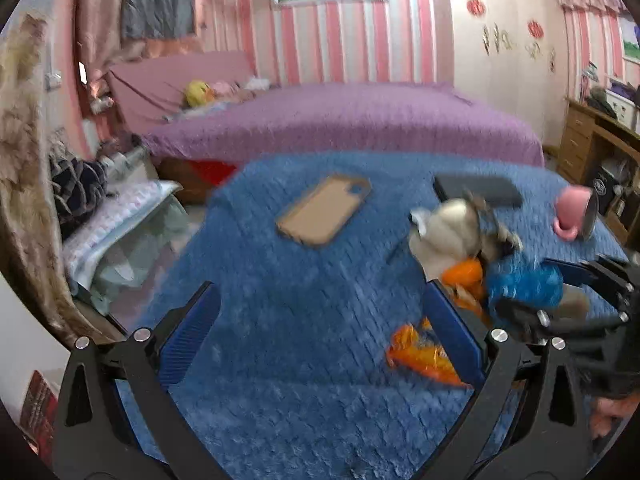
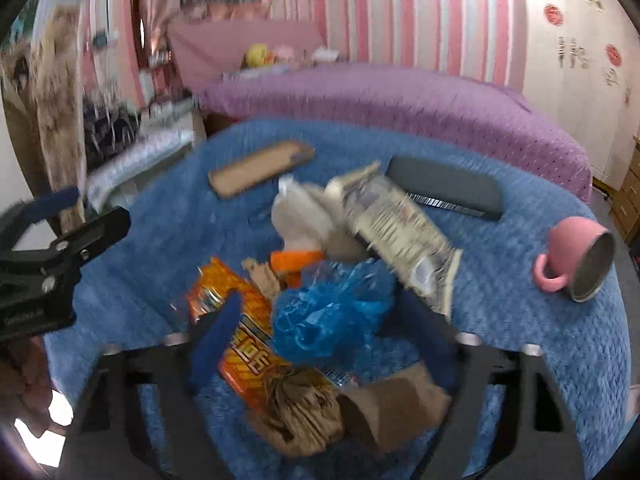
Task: Collect trash
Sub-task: 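Grasp the orange snack bag with the left tool while the right tool grasps the blue plastic bag, then carry the orange snack bag in the left tool while the right tool carries the blue bag to the basket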
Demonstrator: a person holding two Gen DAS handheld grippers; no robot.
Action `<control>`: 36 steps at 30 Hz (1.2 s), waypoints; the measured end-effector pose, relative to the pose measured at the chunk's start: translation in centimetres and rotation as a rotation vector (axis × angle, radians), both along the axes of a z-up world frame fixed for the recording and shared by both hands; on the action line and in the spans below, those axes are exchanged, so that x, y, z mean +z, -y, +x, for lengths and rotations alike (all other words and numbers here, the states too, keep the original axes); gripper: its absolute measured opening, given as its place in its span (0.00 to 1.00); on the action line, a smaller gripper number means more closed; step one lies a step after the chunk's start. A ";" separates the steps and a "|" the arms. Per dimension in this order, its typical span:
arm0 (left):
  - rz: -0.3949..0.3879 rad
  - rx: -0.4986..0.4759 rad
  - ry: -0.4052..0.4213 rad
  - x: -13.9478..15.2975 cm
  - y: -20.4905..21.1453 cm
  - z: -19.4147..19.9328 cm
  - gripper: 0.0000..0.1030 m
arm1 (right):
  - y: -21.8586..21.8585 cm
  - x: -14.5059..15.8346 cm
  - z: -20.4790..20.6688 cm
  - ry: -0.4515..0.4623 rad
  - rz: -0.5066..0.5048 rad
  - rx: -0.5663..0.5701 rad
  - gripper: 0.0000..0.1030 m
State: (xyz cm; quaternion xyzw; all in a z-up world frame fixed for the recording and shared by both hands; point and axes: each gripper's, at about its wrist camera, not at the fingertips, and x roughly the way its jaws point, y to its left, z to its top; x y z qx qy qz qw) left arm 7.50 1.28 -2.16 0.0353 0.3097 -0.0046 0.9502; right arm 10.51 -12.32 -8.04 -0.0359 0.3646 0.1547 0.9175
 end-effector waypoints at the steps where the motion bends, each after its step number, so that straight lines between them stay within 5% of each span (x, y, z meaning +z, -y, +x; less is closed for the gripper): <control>1: -0.022 -0.030 -0.023 -0.7 0.2 0.2 0.95 | 0.0 0.0 0.2 -0.008 0.004 0.005 0.29; 6: 0.006 -0.132 -0.070 -2.7 2.1 0.7 0.95 | 1.7 3.8 -2.8 0.112 0.093 0.021 0.24; 12: -0.135 -0.226 -0.179 -4.5 3.2 1.1 0.90 | 6.6 6.7 -4.9 0.199 0.174 -0.045 0.24; 14: -0.117 -0.242 -0.219 -5.5 4.1 1.4 0.54 | 7.7 7.1 -4.8 0.204 0.186 -0.069 0.24; 17: -0.104 -0.253 -0.236 -6.0 4.6 1.4 0.18 | 8.8 7.4 -4.9 0.211 0.201 -0.085 0.24; 28: -0.187 -0.166 0.032 3.2 0.1 -2.9 0.13 | 11.1 8.9 -7.4 0.265 0.200 -0.103 0.24; 36: -0.281 -0.177 0.176 7.3 0.6 -4.9 0.13 | 12.0 11.8 -10.8 0.354 0.177 -0.121 0.24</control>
